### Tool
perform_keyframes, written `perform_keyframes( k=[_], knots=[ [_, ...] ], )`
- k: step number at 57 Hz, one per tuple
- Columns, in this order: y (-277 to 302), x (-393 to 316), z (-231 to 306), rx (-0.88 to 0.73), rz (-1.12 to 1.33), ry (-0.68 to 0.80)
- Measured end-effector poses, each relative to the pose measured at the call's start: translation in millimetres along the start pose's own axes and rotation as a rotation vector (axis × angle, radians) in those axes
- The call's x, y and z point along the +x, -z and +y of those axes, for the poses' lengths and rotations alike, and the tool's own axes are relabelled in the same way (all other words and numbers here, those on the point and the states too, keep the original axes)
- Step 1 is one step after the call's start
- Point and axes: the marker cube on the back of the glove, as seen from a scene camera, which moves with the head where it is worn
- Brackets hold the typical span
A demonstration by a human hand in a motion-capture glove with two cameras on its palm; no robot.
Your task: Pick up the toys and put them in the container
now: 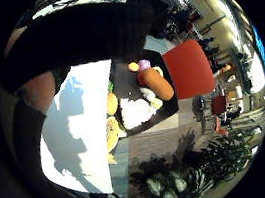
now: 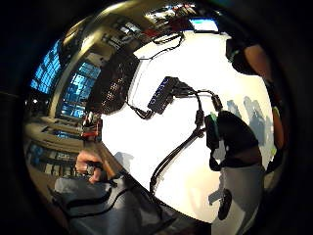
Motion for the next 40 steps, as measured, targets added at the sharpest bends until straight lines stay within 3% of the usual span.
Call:
perform_keyframes(
  k=[15, 40],
  knots=[
    [19, -26, -15, 0.046, 0.025, 0.029],
    [-2, -41, -67, -0.006, -0.011, 0.061]
  ],
)
